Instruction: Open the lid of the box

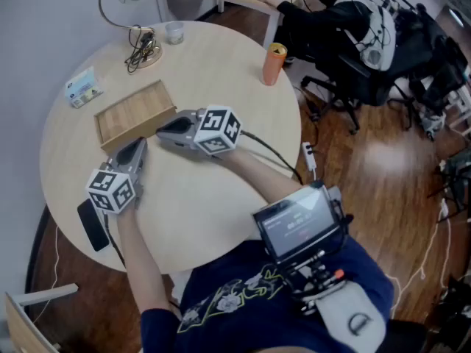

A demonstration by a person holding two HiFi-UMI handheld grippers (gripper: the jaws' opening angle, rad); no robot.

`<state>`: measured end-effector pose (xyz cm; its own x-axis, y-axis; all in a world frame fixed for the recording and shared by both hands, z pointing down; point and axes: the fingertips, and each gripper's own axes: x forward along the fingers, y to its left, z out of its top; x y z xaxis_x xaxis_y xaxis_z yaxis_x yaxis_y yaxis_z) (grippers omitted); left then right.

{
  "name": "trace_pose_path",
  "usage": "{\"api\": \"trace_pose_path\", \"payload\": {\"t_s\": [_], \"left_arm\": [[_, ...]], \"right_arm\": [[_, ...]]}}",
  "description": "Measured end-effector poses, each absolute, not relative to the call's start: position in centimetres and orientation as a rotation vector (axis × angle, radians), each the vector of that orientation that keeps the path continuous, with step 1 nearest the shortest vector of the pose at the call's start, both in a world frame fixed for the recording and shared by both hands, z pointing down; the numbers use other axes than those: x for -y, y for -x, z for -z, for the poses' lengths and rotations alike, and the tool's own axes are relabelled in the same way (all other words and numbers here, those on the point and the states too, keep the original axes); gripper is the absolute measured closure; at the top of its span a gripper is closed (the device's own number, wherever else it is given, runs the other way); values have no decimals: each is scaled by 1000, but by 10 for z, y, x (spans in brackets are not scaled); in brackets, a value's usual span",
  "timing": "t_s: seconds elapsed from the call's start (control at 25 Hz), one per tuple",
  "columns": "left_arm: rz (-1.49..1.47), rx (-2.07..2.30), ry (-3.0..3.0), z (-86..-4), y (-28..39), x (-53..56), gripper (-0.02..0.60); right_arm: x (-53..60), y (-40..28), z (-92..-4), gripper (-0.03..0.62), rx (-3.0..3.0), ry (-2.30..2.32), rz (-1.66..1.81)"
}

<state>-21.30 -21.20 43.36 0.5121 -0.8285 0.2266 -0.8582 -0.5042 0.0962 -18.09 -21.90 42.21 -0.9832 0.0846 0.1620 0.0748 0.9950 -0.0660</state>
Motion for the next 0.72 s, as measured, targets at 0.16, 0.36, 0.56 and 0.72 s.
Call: {"api": "trace_pose_path", "payload": {"t_s": [0.16,0.36,0.56,0.72], "left_arm": [[-224,1445,-2555,-434,213,213,581],[-225,1444,-2553,-434,214,213,581],[-229,1444,-2550,-435,214,213,581],[-230,1442,-2548,-435,213,213,581]], "right_arm": [[220,181,-422,580,2973,122,-92],[220,182,-422,580,2970,121,-95],[219,182,-421,580,2971,121,-93],[219,181,-422,580,2969,119,-98]]}}
